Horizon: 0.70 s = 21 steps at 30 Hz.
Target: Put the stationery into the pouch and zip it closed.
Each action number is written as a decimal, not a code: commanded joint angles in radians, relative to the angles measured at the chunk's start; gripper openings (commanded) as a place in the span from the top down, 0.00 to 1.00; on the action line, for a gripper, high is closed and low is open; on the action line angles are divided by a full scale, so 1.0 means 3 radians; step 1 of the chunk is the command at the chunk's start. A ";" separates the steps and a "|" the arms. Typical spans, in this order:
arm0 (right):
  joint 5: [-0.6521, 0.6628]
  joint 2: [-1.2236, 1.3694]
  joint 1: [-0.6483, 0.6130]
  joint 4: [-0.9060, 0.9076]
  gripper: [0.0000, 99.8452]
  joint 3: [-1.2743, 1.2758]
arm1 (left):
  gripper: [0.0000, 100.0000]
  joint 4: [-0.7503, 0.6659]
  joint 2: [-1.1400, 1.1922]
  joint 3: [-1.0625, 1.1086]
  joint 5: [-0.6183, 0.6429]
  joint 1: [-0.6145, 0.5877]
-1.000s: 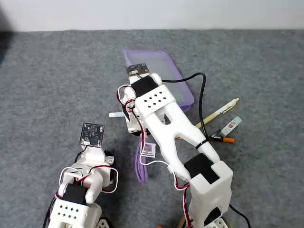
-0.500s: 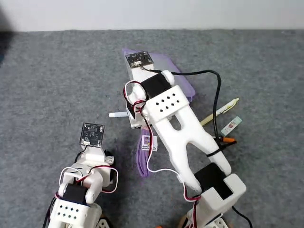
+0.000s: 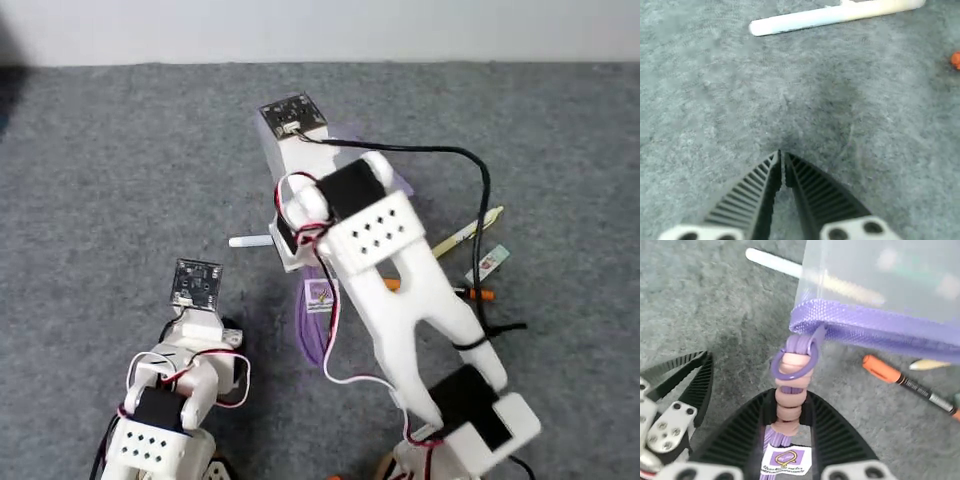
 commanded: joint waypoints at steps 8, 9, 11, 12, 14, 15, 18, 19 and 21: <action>0.0772 -0.0534 0.0054 0.0028 0.99 -0.0092 | 0.99 -0.0010 -0.0041 -0.0038 0.0005 0.0046; 0.0839 -0.0550 0.0054 0.0033 0.99 -0.0092 | 0.98 0.0026 -0.0041 -0.0049 -0.0010 0.0031; 0.0977 -0.0591 0.0054 0.0033 0.99 -0.0087 | 0.98 0.0000 -0.0041 -0.0136 -0.0184 -0.0066; 0.1043 -0.0611 0.0054 0.0033 0.99 -0.0087 | 0.98 -0.0005 -0.0041 -0.0212 -0.0327 -0.0143; 0.1197 -0.0642 0.0054 0.0033 0.99 -0.0087 | 0.98 -0.0010 -0.0041 -0.0391 -0.0450 -0.0307; 0.1263 -0.0642 0.0059 0.0038 0.99 -0.0087 | 0.98 -0.0015 -0.0041 -0.0499 -0.0419 -0.0394; 0.1371 -0.0647 0.0100 0.0156 0.99 -0.0087 | 0.96 0.0005 -0.0041 -0.0908 -0.0240 -0.0675; 0.1366 -0.0647 0.0115 0.0166 0.99 -0.0087 | 0.92 0.0020 -0.0041 -0.1036 -0.0199 -0.0731; 0.1371 -0.0652 0.0125 0.0182 0.99 -0.0087 | 0.82 0.0031 -0.0041 -0.1266 -0.0077 -0.0767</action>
